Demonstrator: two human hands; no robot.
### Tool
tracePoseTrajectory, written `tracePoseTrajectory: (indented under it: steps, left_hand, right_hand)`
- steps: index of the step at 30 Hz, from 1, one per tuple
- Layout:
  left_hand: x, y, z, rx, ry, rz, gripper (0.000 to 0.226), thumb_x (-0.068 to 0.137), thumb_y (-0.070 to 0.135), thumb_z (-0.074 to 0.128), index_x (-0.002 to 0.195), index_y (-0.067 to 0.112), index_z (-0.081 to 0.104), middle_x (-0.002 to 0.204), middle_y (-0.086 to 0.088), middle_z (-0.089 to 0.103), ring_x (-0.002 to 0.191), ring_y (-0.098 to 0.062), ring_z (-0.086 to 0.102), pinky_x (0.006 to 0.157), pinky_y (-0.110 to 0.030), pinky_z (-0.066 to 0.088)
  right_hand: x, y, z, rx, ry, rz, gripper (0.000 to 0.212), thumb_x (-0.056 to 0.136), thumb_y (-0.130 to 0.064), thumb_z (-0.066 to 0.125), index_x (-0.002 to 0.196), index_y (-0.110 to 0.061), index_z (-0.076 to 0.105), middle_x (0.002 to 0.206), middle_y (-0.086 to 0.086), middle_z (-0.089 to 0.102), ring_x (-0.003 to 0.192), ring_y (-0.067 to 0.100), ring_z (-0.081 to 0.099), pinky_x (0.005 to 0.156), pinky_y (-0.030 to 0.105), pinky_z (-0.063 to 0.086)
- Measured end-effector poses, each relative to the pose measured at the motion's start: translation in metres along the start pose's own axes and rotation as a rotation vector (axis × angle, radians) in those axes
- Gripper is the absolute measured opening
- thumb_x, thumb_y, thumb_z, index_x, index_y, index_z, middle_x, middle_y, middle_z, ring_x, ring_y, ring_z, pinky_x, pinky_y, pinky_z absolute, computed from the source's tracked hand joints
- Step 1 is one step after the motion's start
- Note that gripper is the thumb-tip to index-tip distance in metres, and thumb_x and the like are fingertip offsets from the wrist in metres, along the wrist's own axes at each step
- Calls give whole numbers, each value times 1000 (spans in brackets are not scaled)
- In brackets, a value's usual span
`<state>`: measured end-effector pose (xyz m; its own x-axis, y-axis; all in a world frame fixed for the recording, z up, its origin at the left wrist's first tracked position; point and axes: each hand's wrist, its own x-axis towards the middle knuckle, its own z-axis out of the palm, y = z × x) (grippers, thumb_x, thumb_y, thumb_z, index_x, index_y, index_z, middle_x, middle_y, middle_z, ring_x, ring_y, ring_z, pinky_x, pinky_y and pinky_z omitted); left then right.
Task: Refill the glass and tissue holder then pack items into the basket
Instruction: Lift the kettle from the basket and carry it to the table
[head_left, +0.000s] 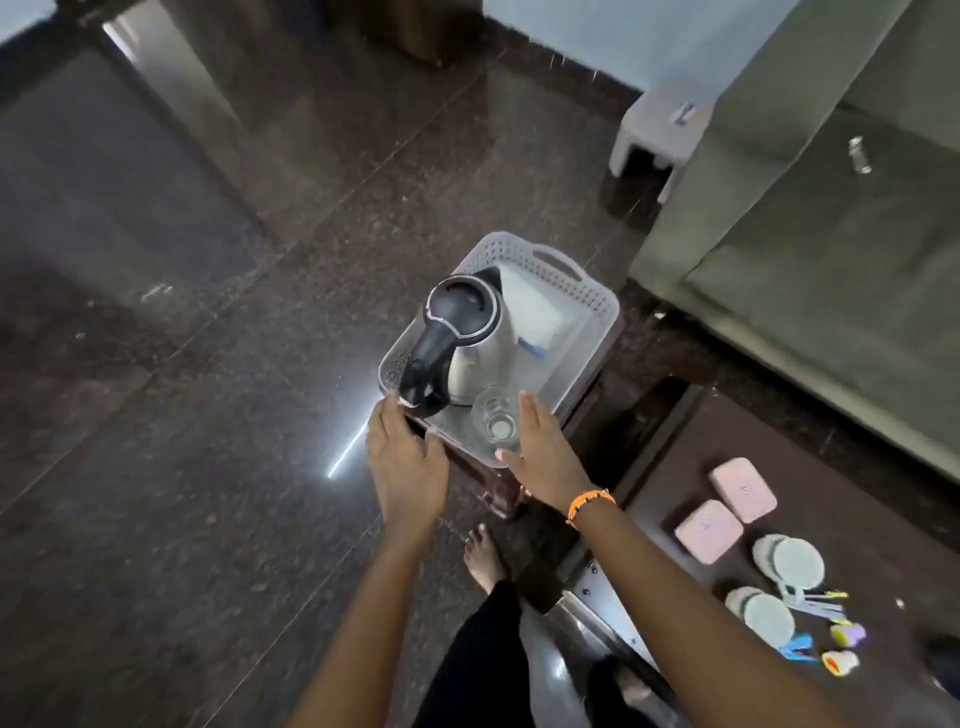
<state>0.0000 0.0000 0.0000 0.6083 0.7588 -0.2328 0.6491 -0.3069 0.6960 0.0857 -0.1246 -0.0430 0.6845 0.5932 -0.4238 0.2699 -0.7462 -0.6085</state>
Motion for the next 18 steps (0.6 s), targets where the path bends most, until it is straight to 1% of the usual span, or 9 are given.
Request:
tracePoseTrajectory:
  steps: [2,5,7,9,11,13,14,16,18]
  left_hand:
    - [20,-2,0,4,-33,7,61,88,12,54,143,7,29,148,-14,34,138,-29,28,117,-42,21]
    - [48,-7,1,18,-100,43,51,88,17,55,136,10,40,137,-11,47,131,-29,37,115,-45,21]
    - [63,-12,3,-5,-128,27,40,85,19,58,123,11,50,122,-10,54,118,-29,46,107,-47,33]
    - [77,-9,4,-27,-174,-7,32,82,22,61,112,12,53,109,-8,59,103,-28,54,93,-44,44]
    - [87,-2,5,-33,-254,-51,32,81,24,64,108,13,53,100,-6,62,92,-24,57,80,-34,47]
    - [98,2,8,-37,-320,-108,37,77,27,70,109,14,58,94,-3,63,86,-22,59,76,-29,47]
    - [103,3,8,-72,-351,-148,41,72,30,75,107,15,61,90,-3,65,85,-23,62,78,-31,50]
    - [111,4,8,-171,-404,-211,45,56,40,81,93,20,66,82,-5,68,85,-28,69,83,-43,56]
    - [113,0,7,-210,-442,-193,40,53,40,82,84,23,64,73,-1,66,81,-28,68,83,-52,56]
  right_hand:
    - [19,-6,8,-7,32,73,86,84,-23,60,144,1,3,156,16,8,146,27,8,118,31,10]
    - [40,-6,21,-56,50,159,94,80,-26,66,144,2,3,155,17,11,145,27,10,118,33,14]
    - [48,-4,29,-76,35,195,98,76,-27,70,144,0,5,153,17,15,144,29,14,118,35,18]
    - [55,-2,30,-59,48,221,101,73,-27,73,144,-3,7,151,14,18,142,29,19,115,37,24]
    - [58,0,31,-6,48,240,102,70,-26,75,144,-7,9,148,11,21,139,28,24,111,39,32]
    - [60,1,30,32,51,255,101,65,-25,77,143,-9,14,143,9,28,134,26,32,105,40,39]
    - [61,3,30,48,70,256,100,63,-23,78,142,-10,18,140,7,32,131,25,36,102,39,42]
    - [61,6,32,77,115,253,94,59,-19,77,138,-11,26,136,5,39,126,23,42,98,36,44]
    - [58,10,33,111,155,233,88,58,-15,74,134,-9,31,133,7,42,123,23,43,100,35,44]
